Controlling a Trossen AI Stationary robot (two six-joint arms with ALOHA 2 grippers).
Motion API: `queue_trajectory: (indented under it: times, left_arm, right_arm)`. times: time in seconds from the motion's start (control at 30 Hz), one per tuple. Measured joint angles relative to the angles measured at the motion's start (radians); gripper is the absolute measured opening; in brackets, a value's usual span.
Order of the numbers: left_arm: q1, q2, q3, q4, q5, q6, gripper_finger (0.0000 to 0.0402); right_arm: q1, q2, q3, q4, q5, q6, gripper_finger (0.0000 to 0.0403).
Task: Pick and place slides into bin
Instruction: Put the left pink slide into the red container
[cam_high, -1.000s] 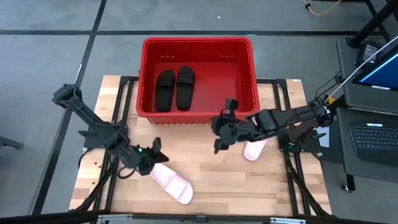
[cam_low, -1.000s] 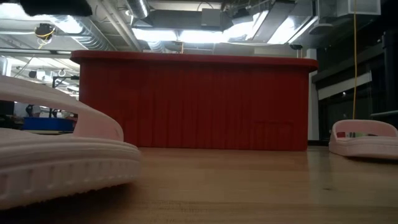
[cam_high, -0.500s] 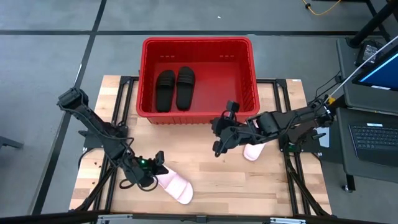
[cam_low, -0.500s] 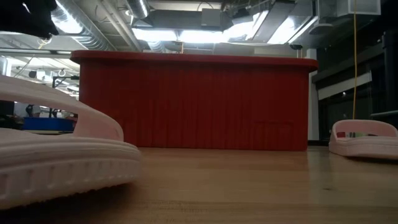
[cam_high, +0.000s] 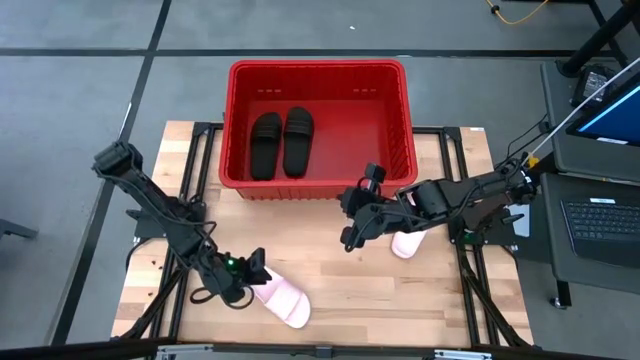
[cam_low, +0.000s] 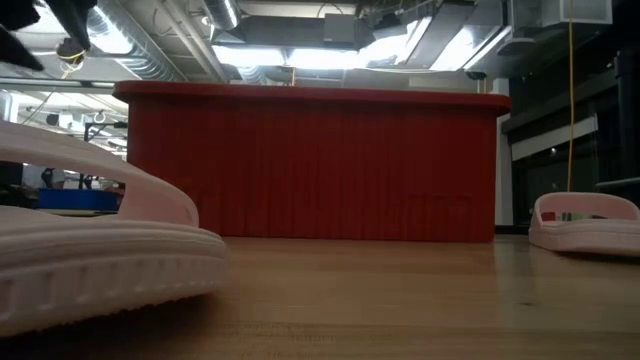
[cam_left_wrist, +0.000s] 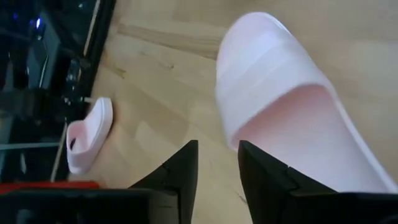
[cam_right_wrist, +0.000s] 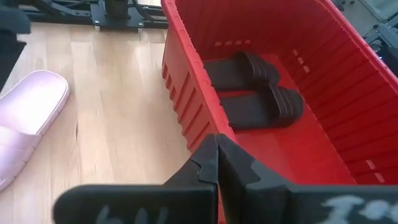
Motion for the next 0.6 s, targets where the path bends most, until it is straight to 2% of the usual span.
queue_trajectory:
  times: [0.2, 0.3, 0.4, 0.6]
  left_arm:
    - [0.001, 0.073, 0.0, 0.005, -0.018, 0.142, 0.012]
    - [0.014, 0.103, 0.0, 0.058, -0.031, 0.24, 0.012]
    - [0.032, 0.126, 0.0, 0.134, -0.016, 0.241, 0.0119]
    - [0.059, 0.177, 0.0, 0.165, 0.008, 0.275, 0.0118]
  right_arm:
    - [0.0, 0.0, 0.0, 0.019, 0.0, -0.001, 0.0002]
    - [0.0, 0.0, 0.0, 0.022, 0.0, -0.002, 0.0002]
    - [0.0, 0.0, 0.0, 0.024, 0.0, -0.003, 0.0002]
    - [0.017, 0.0, 0.0, 0.023, 0.0, -0.02, 0.0002]
